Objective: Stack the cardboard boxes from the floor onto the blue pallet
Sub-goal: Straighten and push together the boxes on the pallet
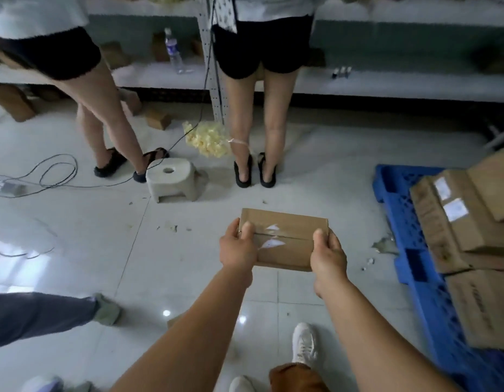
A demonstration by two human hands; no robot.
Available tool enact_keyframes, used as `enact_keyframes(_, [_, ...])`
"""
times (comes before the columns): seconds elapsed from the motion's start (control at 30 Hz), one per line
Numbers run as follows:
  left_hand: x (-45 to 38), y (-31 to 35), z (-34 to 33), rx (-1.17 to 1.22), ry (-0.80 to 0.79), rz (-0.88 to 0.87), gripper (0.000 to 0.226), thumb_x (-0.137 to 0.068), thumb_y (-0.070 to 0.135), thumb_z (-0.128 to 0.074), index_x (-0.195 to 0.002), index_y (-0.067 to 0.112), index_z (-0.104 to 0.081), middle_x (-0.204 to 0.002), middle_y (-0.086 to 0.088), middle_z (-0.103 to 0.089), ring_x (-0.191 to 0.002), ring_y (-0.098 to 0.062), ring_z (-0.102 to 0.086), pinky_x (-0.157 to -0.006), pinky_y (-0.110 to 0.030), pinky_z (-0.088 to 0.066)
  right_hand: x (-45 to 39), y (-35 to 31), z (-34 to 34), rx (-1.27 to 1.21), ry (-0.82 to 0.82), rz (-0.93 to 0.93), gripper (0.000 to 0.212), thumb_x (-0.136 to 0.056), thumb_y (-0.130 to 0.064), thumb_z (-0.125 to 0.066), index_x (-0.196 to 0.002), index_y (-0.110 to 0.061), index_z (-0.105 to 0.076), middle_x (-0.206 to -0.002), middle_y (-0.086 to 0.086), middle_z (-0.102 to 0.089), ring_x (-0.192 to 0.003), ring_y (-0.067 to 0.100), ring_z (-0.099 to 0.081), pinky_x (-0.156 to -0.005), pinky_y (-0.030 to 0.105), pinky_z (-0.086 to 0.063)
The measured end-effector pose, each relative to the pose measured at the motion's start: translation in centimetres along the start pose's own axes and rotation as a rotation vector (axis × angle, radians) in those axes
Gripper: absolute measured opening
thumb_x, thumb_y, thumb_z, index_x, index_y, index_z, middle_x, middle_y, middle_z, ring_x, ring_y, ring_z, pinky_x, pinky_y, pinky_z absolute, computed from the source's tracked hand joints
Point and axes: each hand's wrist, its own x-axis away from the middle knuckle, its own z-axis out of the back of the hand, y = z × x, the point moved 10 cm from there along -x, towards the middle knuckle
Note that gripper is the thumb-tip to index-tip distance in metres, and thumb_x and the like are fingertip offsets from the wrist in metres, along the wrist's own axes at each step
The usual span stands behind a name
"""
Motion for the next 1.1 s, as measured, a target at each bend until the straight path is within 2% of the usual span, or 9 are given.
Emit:
enact_keyframes(0.13, [2.6, 1.3, -7.9, -0.105, -0.178, -0.068, 0.042, -0.092, 0.037, -0.05, -0.133, 0.028, -0.056, -0.122, -0.001, -0.065, -0.109, -0.023, -0.062, -0.098, -0.043, -0.05, -1.5, 0.4, 7.4, -0.117, 0.102, -0.044, 0.046, -0.098, -0.047, -0.037, -0.14, -0.029, -0.046, -0.131, 0.005, -0.054, -0.101, 0.022, -0.05, -0.086, 0.031, -0.041])
enact_keyframes(0.2, [3.7, 1.5, -12.2, -0.157, -0.24, -0.099, 0.04, -0.097, 0.031, -0.046, -0.136, 0.025, -0.053, -0.126, -0.003, -0.063, -0.111, -0.023, -0.06, -0.098, -0.039, -0.049, -2.7, 0.4, 11.2, -0.169, 0.147, -0.057, 0.047, -0.099, -0.046, -0.037, -0.142, -0.029, -0.044, -0.131, 0.004, -0.053, -0.1, 0.02, -0.049, -0.085, 0.031, -0.04])
enact_keyframes(0.5, [10.5, 0.2, -32.8, -0.374, -0.455, -0.129, 0.043, -0.1, 0.031, -0.042, -0.141, 0.025, -0.047, -0.13, -0.005, -0.059, -0.115, -0.027, -0.056, -0.096, -0.04, -0.046, -9.5, 1.5, 29.0, -0.286, 0.331, -0.129, 0.049, -0.101, -0.044, -0.035, -0.148, -0.028, -0.036, -0.142, 0.008, -0.047, -0.123, 0.03, -0.048, -0.099, 0.038, -0.039])
enact_keyframes(0.57, [12.1, -0.3, -37.3, -0.403, -0.513, -0.142, 0.036, -0.1, 0.026, -0.042, -0.134, 0.022, -0.053, -0.117, -0.004, -0.064, -0.103, -0.025, -0.06, -0.084, -0.036, -0.051, -10.7, 1.7, 33.0, -0.287, 0.386, -0.122, 0.05, -0.101, -0.041, -0.036, -0.148, -0.024, -0.036, -0.143, 0.01, -0.046, -0.124, 0.03, -0.047, -0.096, 0.034, -0.038])
enact_keyframes(0.63, [13.9, -1.0, -41.6, -0.441, -0.584, -0.161, 0.029, -0.099, 0.022, -0.042, -0.126, 0.025, -0.054, -0.107, -0.001, -0.064, -0.086, -0.017, -0.058, -0.065, -0.026, -0.045, -11.9, 2.0, 36.8, -0.279, 0.438, -0.095, 0.048, -0.102, -0.036, -0.036, -0.147, -0.019, -0.038, -0.14, 0.014, -0.049, -0.122, 0.031, -0.049, -0.091, 0.03, -0.037])
enact_keyframes(0.7, [15.3, -2.0, -45.6, -0.505, -0.642, -0.163, 0.033, -0.099, 0.024, -0.043, -0.131, 0.025, -0.05, -0.117, -0.002, -0.064, -0.093, -0.018, -0.058, -0.071, -0.027, -0.043, -13.0, 2.4, 40.5, -0.288, 0.491, -0.09, 0.047, -0.102, -0.033, -0.037, -0.146, -0.017, -0.04, -0.138, 0.015, -0.051, -0.12, 0.031, -0.049, -0.093, 0.031, -0.037])
enact_keyframes(0.83, [17.9, -4.0, -52.1, -0.58, -0.676, -0.131, 0.046, -0.097, 0.028, -0.048, -0.141, 0.017, -0.039, -0.129, -0.01, -0.056, -0.108, -0.027, -0.055, -0.095, -0.043, -0.046, -15.0, 4.1, 46.4, -0.324, 0.564, -0.151, 0.049, -0.101, -0.031, -0.037, -0.146, -0.011, -0.04, -0.141, 0.016, -0.049, -0.124, 0.032, -0.047, -0.101, 0.035, -0.036])
enact_keyframes(0.93, [19.5, -5.1, -56.6, -0.615, -0.726, -0.109, 0.038, -0.098, 0.028, -0.049, -0.132, 0.015, -0.041, -0.123, -0.01, -0.055, -0.099, -0.022, -0.053, -0.082, -0.037, -0.045, -16.4, 5.2, 49.6, -0.433, 0.618, -0.166, 0.05, -0.098, -0.035, -0.039, -0.144, -0.014, -0.042, -0.138, 0.014, -0.051, -0.121, 0.032, -0.05, -0.105, 0.048, -0.039])
enact_keyframes(1.1, [20.9, -6.6, -64.5, -0.728, -0.863, -0.141, 0.037, -0.099, 0.026, -0.048, -0.133, 0.015, -0.043, -0.114, -0.006, -0.056, -0.095, -0.021, -0.054, -0.073, -0.029, -0.044, -18.9, 7.1, 54.1, -0.519, 0.718, -0.238, 0.051, -0.101, -0.038, -0.039, -0.145, -0.014, -0.039, -0.138, 0.015, -0.049, -0.121, 0.033, -0.05, -0.104, 0.047, -0.039])
